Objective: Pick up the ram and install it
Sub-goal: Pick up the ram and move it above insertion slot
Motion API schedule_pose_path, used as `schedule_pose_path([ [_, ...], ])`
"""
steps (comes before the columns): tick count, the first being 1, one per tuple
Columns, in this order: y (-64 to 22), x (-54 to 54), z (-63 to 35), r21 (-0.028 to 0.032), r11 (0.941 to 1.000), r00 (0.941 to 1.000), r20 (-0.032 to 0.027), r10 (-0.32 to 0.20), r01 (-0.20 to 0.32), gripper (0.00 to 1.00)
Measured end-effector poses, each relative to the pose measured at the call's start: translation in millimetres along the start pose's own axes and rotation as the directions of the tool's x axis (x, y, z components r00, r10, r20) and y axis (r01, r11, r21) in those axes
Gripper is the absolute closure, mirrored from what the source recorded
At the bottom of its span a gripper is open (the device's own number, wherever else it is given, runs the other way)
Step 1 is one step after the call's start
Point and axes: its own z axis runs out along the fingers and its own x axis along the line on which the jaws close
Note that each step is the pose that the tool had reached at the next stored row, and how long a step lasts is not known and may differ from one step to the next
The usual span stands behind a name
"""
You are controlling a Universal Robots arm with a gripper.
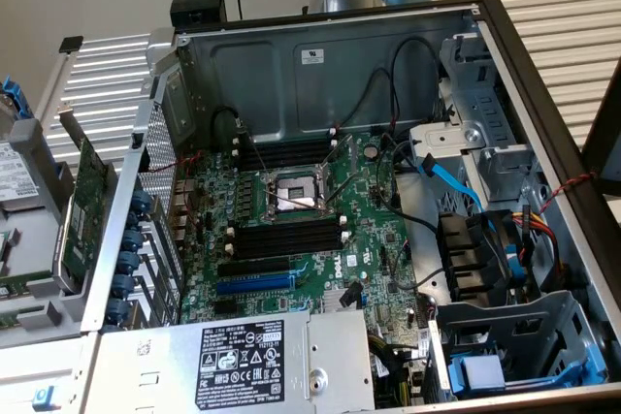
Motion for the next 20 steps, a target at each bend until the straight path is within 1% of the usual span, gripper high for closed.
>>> schedule_pose_path([
  [8,-0.1,2.2,0.4,0.0,1.0,1.0,-0.0005,-0.002,0.002,0.89],
  [10,-0.3,3.3,0.6,0.0,0.9998,0.9998,-0.0013,-0.02,0.02,0.89],
  [12,-0.3,3.8,0.8,0.0002,0.9987,0.9987,-0.0027,-0.05,0.05,0.89],
  [14,-0.3,3.9,1.0,0.0004,0.9963,0.9963,-0.0046,-0.086,0.086,0.89],
  [16,-0.3,3.9,1.2,0.0004,0.9925,0.9925,-0.0061,-0.122,0.122,0.89],
  [18,-0.3,3.9,1.4,0.0004,0.9873,0.9873,-0.0079,-0.159,0.159,0.89],
  [20,-0.3,3.9,1.6,0.0003,0.9809,0.9808,-0.0096,-0.195,0.195,0.89],
])
